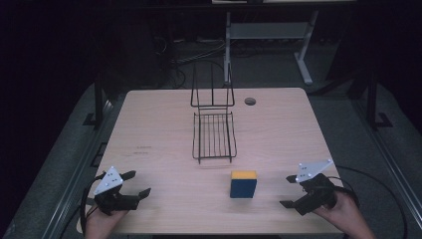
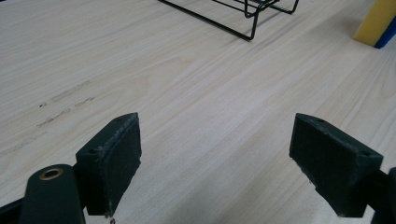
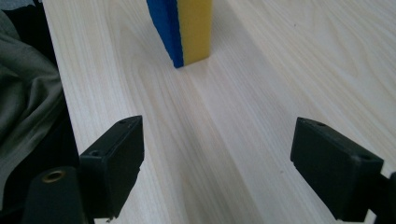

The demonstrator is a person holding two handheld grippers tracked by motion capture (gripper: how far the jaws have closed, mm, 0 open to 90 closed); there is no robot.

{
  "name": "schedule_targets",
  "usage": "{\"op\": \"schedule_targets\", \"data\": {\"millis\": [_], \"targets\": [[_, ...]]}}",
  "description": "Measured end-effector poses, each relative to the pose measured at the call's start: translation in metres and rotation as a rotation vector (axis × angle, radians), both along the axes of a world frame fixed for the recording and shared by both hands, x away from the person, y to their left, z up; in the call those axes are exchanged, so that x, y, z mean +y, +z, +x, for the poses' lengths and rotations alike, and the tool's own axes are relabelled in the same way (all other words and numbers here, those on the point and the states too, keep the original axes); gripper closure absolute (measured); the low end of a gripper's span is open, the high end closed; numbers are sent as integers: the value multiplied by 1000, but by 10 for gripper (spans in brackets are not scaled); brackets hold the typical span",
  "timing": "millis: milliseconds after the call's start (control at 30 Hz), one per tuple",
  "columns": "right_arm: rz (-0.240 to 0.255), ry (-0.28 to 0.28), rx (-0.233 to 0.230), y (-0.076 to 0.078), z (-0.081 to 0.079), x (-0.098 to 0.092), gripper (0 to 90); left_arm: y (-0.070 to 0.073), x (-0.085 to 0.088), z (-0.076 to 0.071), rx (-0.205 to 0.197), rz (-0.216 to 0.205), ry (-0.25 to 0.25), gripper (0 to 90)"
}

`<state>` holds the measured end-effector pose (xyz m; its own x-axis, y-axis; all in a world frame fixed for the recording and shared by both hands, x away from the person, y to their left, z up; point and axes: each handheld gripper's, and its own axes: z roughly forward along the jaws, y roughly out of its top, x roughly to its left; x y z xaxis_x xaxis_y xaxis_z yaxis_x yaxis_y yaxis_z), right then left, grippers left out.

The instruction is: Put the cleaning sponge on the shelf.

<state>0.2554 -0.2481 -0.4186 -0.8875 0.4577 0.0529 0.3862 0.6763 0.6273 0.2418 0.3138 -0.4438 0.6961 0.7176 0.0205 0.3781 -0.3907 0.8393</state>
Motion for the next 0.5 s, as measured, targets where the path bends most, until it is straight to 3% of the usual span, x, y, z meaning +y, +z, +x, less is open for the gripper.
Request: {"op": "schedule_targets", "data": {"millis": [500], "targets": [[-4,56,-6,8,8,19,170,2,0,1,-6,4,-6,163]]}}
